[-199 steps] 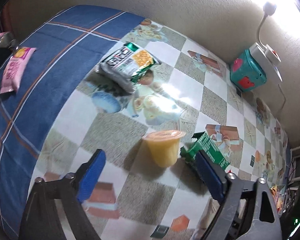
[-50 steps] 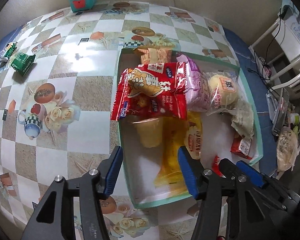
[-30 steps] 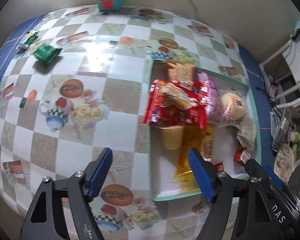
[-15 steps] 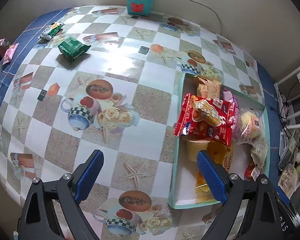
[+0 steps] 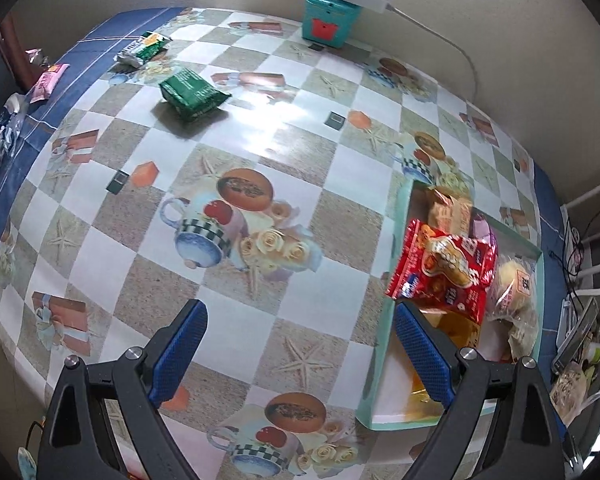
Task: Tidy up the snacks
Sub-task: 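Move both tools back toward the green pack and white-green cracker pack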
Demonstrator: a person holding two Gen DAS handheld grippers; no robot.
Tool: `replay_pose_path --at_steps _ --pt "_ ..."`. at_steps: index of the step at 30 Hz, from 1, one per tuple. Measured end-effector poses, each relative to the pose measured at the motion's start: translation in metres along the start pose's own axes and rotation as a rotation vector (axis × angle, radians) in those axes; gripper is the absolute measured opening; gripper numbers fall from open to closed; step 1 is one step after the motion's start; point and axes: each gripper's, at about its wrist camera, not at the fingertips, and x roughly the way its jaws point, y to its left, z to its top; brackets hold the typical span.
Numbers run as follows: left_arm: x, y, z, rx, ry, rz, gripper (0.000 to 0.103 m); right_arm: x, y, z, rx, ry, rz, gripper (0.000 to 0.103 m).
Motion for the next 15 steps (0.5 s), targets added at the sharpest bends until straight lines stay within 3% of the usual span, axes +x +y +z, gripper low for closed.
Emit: replay_pose_path --at_steps 9,15 --pt "-0.011 0.036 0.017 -0.025 -0.033 0.026 0.095 0.002 0.046 -0.006 -0.047 0.012 0.034 0.103" --pt "-0.016 0.078 0.030 -0.101 -0.046 0.043 0.095 0.005 0.083 -0.010 -0.099 0.016 0.048 0.103"
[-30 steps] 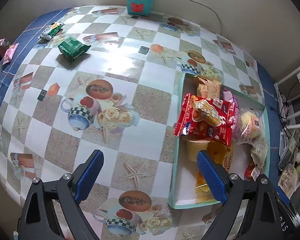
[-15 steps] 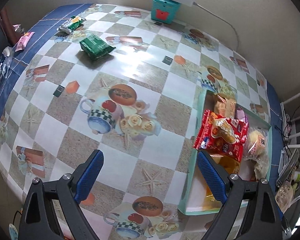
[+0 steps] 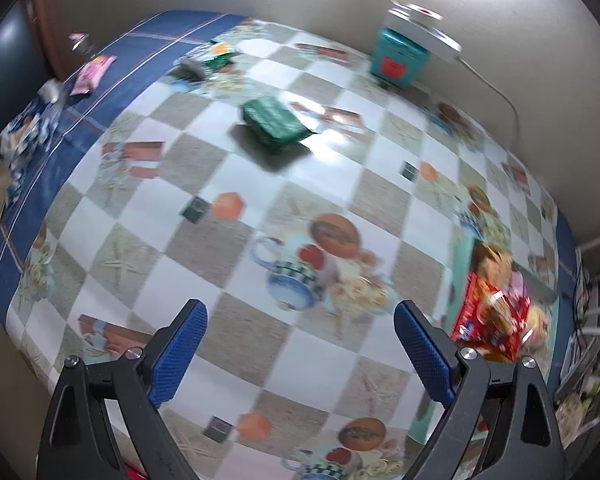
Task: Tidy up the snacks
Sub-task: 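Move both tools back toward the green pack and white-green cracker pack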
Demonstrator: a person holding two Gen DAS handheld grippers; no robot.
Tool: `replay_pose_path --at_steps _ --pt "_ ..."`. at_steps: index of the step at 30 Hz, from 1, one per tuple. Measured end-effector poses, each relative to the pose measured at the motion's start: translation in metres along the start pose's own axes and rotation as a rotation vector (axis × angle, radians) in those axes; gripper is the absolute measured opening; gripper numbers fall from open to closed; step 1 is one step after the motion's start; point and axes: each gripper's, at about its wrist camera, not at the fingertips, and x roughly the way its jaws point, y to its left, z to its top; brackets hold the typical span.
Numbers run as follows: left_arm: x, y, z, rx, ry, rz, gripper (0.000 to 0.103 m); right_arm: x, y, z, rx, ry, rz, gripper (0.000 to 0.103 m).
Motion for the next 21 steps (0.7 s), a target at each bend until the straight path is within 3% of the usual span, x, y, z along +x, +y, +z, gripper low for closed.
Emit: replay_pose_path --at_steps 16,21 --pt "0.009 0.117 0.044 -0.213 0.009 0.014 0.095 0.017 0.092 0.006 -0.092 -0.038 0.067 0.103" --pt "0.019 0.136 0.065 -0.146 -0.025 0.073 0.095 0.029 0.117 0.016 -0.102 -0.038 0.102 0.103"
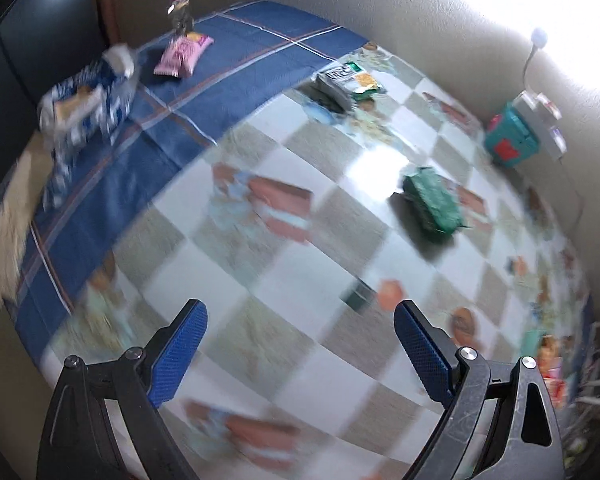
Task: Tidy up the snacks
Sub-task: 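Move both tools back toward the green pack and white-green cracker pack, then grasp the white-green cracker pack with the left tool while the right grasps the green pack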
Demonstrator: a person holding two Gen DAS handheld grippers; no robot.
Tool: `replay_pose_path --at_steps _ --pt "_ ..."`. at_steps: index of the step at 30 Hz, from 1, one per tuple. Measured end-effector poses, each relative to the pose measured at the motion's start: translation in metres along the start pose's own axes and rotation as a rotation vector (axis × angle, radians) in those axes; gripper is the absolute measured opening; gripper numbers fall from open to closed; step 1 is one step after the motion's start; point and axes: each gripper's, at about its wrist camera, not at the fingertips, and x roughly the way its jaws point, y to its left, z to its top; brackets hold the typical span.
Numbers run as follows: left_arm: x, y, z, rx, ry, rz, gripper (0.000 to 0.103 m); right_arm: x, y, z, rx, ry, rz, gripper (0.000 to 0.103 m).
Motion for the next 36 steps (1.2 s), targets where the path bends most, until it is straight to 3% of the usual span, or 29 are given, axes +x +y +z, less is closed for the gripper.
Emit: replay_pose_path --at_steps 4,11,19,25,33,36 --pt "0.022 0.012 0.024 0.044 0.032 -0.014 0.095 0.012 0.021 0.015 -0.053 -0.019 0.021 0.103" --pt "0.038 0.010 0.072 0.215 -0.018 0.010 0.095 0.039 0.058 0.036 -0.129 -0.029 0.050 0.103" --pt "0.049 0.007 0.120 0.279 -0.075 -0.038 0.095 0.065 0.100 0.073 -0.224 -0.028 0.061 0.103" --pt "0.061 0.009 0.150 0.263 -0.063 -0.116 0.095 0.084 0.131 0.097 -0.281 0.019 0.070 0.103" --pt "0.069 -0.010 0.184 0.353 -0.060 -0.087 0.095 0.120 0.157 0.108 -0.356 0.072 0.019 0.102" --pt "0.073 -0.022 0.192 0.378 -0.078 -0.072 0.095 0.125 0.161 0.111 -0.374 0.071 0.021 0.096"
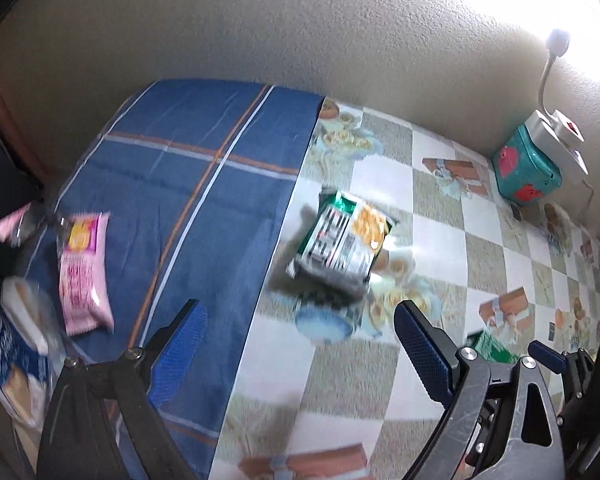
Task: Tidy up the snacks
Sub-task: 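Grasp the white-green cracker pack with the left tool while the right grasps the green pack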
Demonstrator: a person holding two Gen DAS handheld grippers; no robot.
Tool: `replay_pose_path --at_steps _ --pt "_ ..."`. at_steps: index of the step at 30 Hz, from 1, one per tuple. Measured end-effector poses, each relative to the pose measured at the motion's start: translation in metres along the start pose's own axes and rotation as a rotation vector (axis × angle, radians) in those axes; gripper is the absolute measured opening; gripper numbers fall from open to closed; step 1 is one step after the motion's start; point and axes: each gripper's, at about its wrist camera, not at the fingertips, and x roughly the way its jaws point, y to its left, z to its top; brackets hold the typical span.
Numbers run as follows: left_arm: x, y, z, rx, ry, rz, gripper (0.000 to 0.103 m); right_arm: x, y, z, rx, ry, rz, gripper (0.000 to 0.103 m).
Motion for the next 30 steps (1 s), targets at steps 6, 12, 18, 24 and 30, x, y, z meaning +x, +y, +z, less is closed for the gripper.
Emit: replay_pose_path --at_steps 6,12,18,24,30 --pt "0.018 -0.023 0.019 0.057 0.017 0.032 0.095 0.005 -0.005 0.012 -0.017 -0.010 0.018 0.073" --pt "0.033 -0.032 0.032 0.063 0.034 0.046 0.095 0.007 -0.018 0.020 -0.025 -0.011 0.035 0.044" --pt "0.051 -0.040 0.032 0.056 0.058 0.031 0.069 0.009 -0.016 0.019 -0.048 -0.020 0.035 0.042" --pt "0.061 -0.047 0.029 0.085 0.062 0.060 0.061 0.006 -0.015 0.014 -0.063 -0.020 0.030 0.042" --pt "0.055 -0.049 0.014 0.099 0.041 0.087 0.056 0.002 -0.017 0.005 -0.063 -0.015 0.031 0.042"
